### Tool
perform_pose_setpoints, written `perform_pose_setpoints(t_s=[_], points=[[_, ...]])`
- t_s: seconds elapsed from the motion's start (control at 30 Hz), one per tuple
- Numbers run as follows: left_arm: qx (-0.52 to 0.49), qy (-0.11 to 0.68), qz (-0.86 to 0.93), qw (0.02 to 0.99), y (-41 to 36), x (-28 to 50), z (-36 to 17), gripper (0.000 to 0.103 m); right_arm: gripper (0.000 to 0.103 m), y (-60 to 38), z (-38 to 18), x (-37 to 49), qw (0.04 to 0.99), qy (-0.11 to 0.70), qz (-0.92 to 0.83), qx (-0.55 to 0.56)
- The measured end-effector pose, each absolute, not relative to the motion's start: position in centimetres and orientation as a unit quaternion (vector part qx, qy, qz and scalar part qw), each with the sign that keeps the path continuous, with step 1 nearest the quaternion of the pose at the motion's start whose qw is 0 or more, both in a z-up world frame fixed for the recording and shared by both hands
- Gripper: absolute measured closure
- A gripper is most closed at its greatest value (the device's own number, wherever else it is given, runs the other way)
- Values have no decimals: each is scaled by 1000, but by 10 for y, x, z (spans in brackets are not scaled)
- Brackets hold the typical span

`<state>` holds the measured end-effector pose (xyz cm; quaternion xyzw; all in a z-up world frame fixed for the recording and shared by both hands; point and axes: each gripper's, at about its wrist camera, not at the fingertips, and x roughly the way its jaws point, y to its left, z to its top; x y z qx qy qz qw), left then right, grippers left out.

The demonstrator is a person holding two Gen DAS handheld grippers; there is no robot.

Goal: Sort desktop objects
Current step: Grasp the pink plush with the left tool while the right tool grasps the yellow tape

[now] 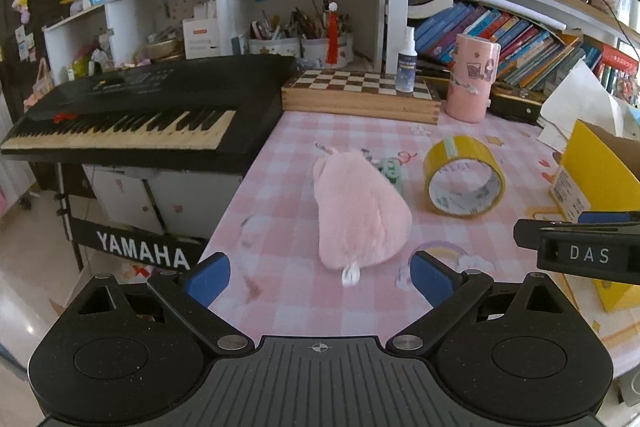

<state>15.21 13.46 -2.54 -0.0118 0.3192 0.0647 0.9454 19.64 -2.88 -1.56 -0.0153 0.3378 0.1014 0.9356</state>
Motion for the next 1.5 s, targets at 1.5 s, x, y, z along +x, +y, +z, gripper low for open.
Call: perform_pose_setpoints(t_s=[1.5], points=[[-40, 388, 60, 919, 121, 271, -74, 31, 61, -25, -61, 342, 925, 363, 99, -48]])
